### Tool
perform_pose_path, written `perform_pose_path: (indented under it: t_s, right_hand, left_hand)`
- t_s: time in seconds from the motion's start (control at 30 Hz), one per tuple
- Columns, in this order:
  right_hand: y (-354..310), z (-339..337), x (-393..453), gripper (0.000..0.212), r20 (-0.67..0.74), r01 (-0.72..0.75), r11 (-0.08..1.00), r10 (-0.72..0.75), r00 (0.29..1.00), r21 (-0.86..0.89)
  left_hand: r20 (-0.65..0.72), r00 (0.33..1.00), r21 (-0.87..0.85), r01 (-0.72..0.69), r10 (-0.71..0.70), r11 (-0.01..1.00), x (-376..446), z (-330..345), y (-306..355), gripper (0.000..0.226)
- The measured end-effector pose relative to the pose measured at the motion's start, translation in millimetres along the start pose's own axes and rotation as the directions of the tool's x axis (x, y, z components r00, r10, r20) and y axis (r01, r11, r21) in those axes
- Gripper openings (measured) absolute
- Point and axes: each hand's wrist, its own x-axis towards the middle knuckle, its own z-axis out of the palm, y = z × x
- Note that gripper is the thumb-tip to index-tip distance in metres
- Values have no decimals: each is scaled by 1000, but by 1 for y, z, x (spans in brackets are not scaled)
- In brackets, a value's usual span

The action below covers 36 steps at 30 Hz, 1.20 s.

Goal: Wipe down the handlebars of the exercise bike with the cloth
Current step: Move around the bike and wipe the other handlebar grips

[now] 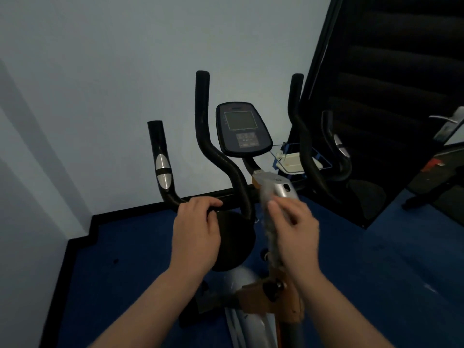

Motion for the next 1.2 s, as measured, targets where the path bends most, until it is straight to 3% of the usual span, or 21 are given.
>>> perform_pose_path:
  t_s: [0.07,0.27,0.43,0.63,0.87,1.07,1.2]
  right_hand:
    - [10,13,-4,18,88,37,996,-30,996,-81]
    - [26,24,8,12,97,252,952,-239,966,-173]
    - [8,45,52,8,99,226,947,-209,973,-226]
    - [40,19,-12,18,77,243,960,-234,969,-140]
    - [4,49,62,5,198,275,934,-232,952,-229]
    - [35,22,14,16,137,337,916,-313,940,-217]
    - [13,52,64,12,265,408,882,-346,900,-237]
  left_hand:
    - [-2,1000,41,-21,22,999,1,-1,1,25]
    - [-16,999,38,-32,33,999,3,1,-3,24]
    - [-25,1000,49,-9,11,999,3,1,-2,24]
    - [-63,998,22,-7,9,1000,0,3,-2,25]
    - [-50,999,64,-8,12,998,-2,1,0,24]
    - [-33,999,-27,-27,26,999,-1,-6,0,28]
    - [-148,987,-114,-82,65,990,16,-22,-8,24]
